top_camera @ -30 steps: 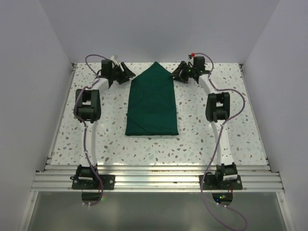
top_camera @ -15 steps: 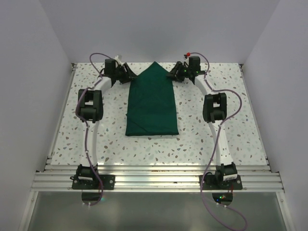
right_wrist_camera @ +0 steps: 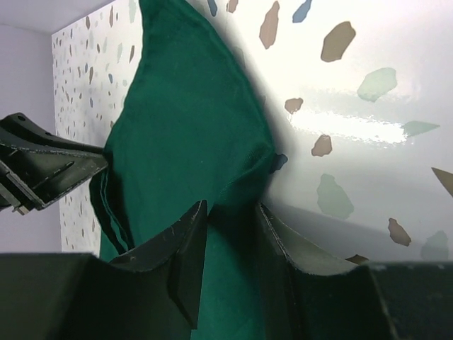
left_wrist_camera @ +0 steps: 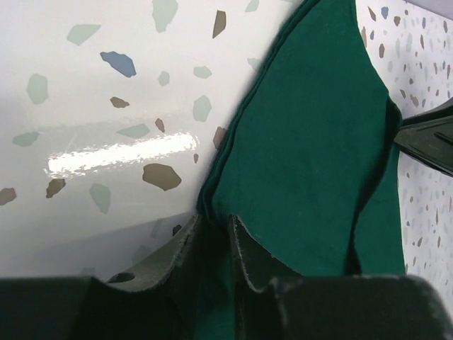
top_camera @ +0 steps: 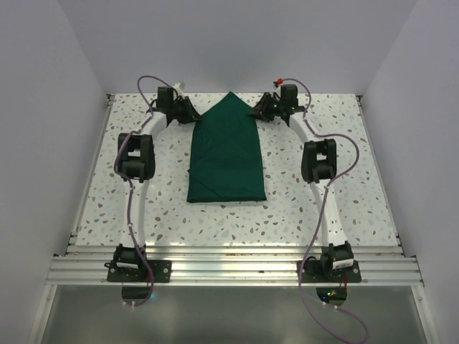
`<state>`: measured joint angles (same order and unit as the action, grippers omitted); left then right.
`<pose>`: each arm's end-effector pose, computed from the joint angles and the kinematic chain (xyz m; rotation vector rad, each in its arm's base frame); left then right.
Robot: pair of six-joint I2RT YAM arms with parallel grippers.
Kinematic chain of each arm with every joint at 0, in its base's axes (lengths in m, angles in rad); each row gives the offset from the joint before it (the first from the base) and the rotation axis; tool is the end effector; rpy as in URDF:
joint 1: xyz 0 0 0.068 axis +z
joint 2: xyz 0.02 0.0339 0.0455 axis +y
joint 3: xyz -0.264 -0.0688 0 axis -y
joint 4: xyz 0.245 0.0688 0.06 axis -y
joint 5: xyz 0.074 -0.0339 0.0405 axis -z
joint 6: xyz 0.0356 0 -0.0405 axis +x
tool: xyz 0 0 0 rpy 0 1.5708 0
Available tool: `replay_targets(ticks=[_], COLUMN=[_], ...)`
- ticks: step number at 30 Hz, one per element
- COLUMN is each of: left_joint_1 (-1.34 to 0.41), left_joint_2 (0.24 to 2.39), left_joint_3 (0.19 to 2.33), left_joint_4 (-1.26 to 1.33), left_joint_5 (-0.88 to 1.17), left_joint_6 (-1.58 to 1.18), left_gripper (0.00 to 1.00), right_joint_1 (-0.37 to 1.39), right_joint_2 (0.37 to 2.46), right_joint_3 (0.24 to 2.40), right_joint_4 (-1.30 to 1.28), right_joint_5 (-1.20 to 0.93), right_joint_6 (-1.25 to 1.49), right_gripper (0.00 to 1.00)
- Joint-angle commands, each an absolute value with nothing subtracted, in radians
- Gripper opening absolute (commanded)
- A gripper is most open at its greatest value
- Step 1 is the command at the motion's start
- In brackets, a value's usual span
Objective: Prepare the surgical pack
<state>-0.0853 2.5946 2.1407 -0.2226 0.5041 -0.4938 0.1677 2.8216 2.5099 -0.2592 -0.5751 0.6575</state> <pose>0.5704 -0.0660 0.1315 -0.1864 2.2857 -0.8733 0.5978 0.1208 0.1224 0.1895 2.2311 1.0831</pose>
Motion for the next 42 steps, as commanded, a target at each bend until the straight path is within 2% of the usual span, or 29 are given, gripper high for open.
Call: replay_targets(ticks=[1,3,5,6,7,9,15,31,35,42], left_joint_1=[-0.091,-0.092,-0.092,-0.092,-0.091,-0.087,-0.078,-0.08,-0.078,-0.083], left_joint_2=[2.645,2.64,2.637,2.637,2.635,2.625,2.518,2.068,1.951,1.694], left_joint_3=[2.163,2.174,2.181,2.187,2.203,2.212,2.163,1.657,1.527,1.272], left_joint_4=[-0.293,-0.281,-0.253,-0.247,-0.241,-0.236,-0.216,-0.253,-0.273,-0.291], left_joint_5=[0.56,0.589,0.617,0.624,0.632,0.638,0.641,0.601,0.598,0.598], left_joint_6=[-0.472,-0.498,-0.521,-0.532,-0.547,-0.564,-0.597,-0.485,-0.468,-0.469], left_gripper=[0.25,0.19,0.15,0.05,0.0,0.0,0.0,0.0,0.0,0.0], right_joint_1=[0.198,0.206,0.21,0.212,0.212,0.212,0.201,0.184,0.184,0.19], right_joint_2=[2.864,2.858,2.859,2.858,2.858,2.846,2.739,2.341,2.168,1.964], right_joint_3=[2.534,2.536,2.54,2.549,2.554,2.56,2.511,2.188,1.952,1.688], right_joint_4=[-0.276,-0.253,-0.223,-0.212,-0.201,-0.181,-0.204,-0.425,-0.451,-0.483], right_joint_5=[-0.56,-0.572,-0.583,-0.592,-0.6,-0.612,-0.649,-0.793,-0.793,-0.792], right_joint_6=[0.64,0.659,0.682,0.71,0.727,0.755,0.778,0.683,0.638,0.581], right_gripper=[0.36,0.34,0.27,0.25,0.22,0.12,0.01,0.02,0.02,0.03])
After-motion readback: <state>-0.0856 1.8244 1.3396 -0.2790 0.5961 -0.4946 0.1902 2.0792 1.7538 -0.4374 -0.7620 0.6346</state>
